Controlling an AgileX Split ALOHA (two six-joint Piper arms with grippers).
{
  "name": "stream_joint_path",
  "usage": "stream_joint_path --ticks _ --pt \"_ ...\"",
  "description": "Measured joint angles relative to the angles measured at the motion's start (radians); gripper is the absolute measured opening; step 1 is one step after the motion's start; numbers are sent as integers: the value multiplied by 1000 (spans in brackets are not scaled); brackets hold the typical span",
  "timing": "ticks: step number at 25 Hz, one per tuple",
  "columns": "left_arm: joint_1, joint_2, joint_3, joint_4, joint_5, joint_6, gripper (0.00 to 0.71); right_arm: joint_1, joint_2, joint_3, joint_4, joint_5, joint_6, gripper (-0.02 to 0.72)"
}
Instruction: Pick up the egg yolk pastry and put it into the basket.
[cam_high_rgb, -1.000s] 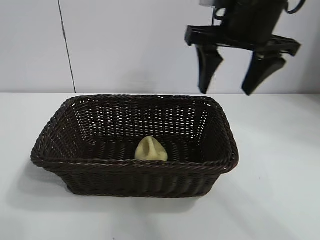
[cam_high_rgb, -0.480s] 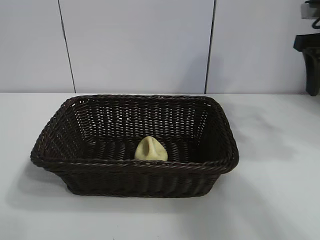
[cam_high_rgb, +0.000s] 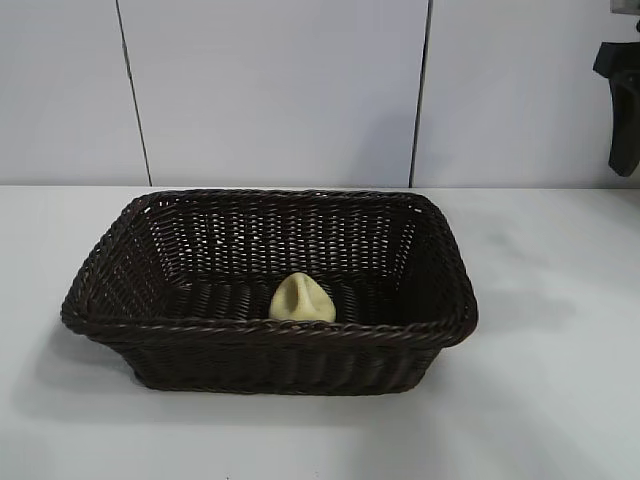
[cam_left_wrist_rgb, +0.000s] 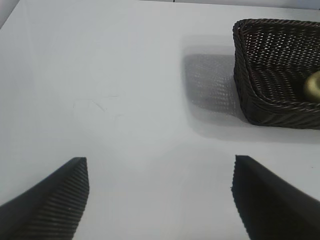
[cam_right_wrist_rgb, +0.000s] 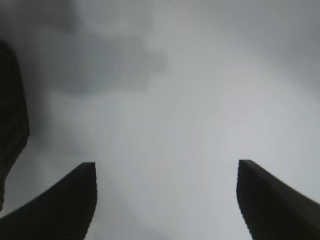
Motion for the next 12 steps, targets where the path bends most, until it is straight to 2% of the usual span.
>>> stream_joint_path --ticks 9,12 --pt "0 0 0 0 0 0 571 3 -459 325 0 13 0 555" --pt "0 0 0 0 0 0 571 3 -630 440 0 -29 0 555"
